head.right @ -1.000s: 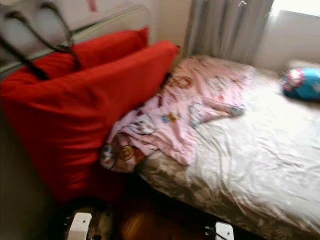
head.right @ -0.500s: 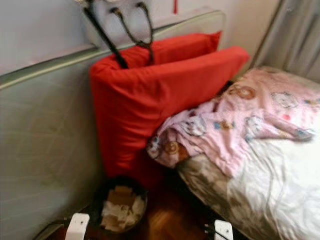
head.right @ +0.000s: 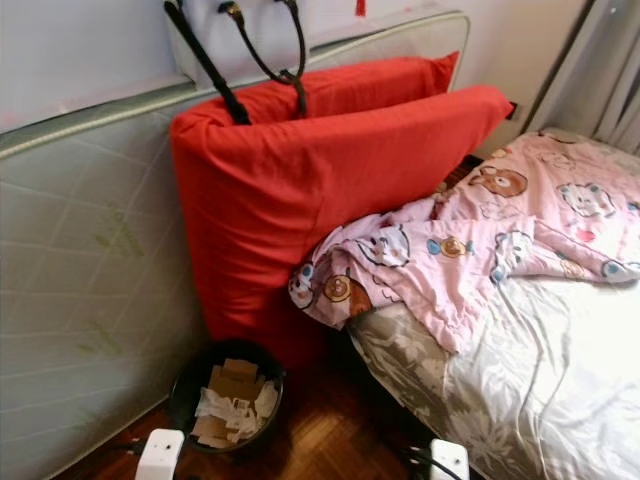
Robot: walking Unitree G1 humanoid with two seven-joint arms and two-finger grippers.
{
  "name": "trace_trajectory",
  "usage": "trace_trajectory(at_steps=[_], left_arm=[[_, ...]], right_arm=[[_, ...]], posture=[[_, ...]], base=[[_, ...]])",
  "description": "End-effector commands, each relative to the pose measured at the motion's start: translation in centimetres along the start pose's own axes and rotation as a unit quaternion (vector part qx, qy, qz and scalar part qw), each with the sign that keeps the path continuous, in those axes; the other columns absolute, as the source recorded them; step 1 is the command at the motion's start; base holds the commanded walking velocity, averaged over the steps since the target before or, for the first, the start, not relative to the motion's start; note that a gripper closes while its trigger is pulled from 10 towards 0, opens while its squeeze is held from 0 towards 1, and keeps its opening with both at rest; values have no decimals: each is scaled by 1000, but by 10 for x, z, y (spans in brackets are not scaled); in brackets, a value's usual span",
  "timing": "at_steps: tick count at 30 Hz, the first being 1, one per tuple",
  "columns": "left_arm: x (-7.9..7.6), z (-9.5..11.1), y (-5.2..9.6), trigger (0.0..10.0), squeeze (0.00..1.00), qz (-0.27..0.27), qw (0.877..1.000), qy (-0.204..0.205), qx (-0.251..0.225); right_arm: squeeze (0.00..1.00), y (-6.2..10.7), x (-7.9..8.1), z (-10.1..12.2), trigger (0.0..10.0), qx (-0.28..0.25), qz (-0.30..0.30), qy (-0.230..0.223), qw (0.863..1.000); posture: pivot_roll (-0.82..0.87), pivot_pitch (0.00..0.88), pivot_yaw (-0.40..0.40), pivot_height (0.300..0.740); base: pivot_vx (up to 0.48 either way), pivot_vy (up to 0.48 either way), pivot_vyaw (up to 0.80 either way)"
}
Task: Clean up the room
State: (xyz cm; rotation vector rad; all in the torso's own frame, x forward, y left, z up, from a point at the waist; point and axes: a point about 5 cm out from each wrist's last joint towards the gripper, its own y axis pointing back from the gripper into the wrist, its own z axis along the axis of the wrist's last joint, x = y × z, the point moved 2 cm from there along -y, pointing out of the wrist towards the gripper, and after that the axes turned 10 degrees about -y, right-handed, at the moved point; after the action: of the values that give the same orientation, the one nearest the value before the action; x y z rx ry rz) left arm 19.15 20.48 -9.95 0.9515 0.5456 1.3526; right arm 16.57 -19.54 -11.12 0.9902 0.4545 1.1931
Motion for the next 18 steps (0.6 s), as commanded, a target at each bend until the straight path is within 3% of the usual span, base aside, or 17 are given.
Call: trace_trajectory(at_steps=[1,7,18], left_arm=[[-6,-2,0,10000,0,-8,1000,-9,4],[-6,-2,0,10000,0,-8,1000,-8,4],[-5,-2,0,10000,0,-5,1000,3,1]], right_arm=[[0,2,-10,1,10000,-1,-11,2,1000],[0,2,-10,1,10000,0,-10,6,1000],[0,2,-10,1,10000,1,-10,7,1000]], posture=[[-11,0,-22,740],[-11,0,-22,740],[-15,0,-21,740]], base=[[0,-409,0],[0,-377,0],[0,0,0]])
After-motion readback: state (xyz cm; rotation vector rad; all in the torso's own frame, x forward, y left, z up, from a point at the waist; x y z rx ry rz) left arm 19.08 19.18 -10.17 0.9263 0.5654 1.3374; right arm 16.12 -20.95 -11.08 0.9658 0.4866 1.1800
